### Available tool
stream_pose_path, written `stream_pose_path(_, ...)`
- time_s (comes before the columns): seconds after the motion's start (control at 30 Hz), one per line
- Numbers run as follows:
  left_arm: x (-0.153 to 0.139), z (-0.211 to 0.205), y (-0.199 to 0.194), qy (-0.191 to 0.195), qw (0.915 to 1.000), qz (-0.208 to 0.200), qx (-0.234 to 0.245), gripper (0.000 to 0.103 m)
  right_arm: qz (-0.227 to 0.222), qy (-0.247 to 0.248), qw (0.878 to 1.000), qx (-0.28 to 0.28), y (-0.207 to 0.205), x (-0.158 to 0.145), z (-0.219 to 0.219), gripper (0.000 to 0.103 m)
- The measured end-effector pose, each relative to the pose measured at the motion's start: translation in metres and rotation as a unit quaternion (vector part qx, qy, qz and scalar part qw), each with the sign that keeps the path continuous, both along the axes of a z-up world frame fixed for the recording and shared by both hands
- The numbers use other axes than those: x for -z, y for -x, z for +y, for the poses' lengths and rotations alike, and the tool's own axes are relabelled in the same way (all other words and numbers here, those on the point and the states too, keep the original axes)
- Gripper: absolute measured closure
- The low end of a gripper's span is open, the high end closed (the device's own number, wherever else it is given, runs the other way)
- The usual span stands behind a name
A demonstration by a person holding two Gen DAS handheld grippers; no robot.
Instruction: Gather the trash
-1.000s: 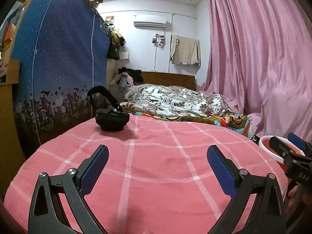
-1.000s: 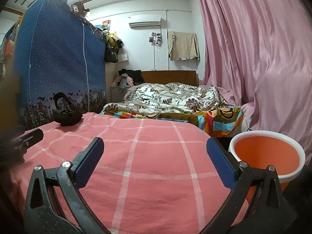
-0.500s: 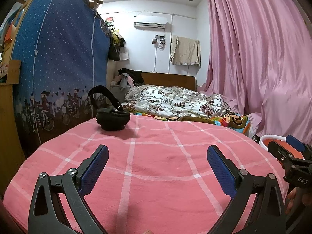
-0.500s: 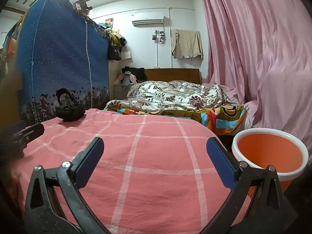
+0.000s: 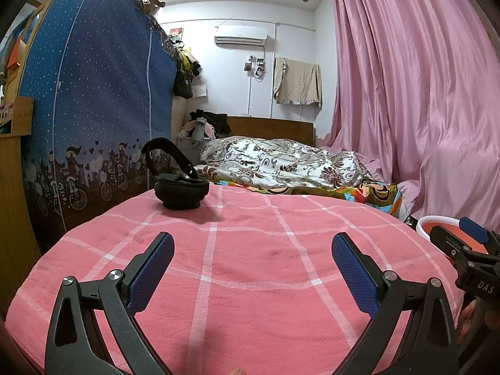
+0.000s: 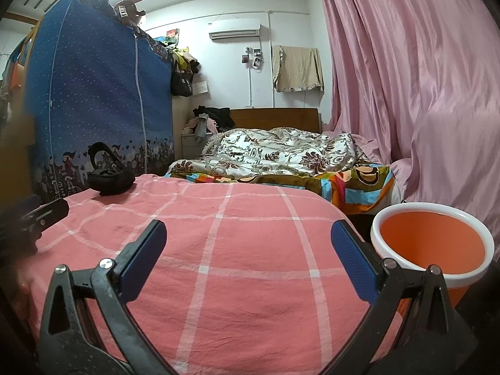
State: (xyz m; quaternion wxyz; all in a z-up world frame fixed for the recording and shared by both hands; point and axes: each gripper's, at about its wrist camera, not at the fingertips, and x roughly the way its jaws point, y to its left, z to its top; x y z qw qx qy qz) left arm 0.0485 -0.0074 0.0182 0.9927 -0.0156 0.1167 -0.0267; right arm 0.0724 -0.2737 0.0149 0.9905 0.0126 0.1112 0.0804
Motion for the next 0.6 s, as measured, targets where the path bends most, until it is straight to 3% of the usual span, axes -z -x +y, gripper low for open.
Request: stream_pose_path(0.6,0.0005,0.0005,0.0004,0.0,1.0,0.0,0.0,0.004,0.001,0.0,1.0,0.0,0.0001,-0.0001,0.0002,0.0)
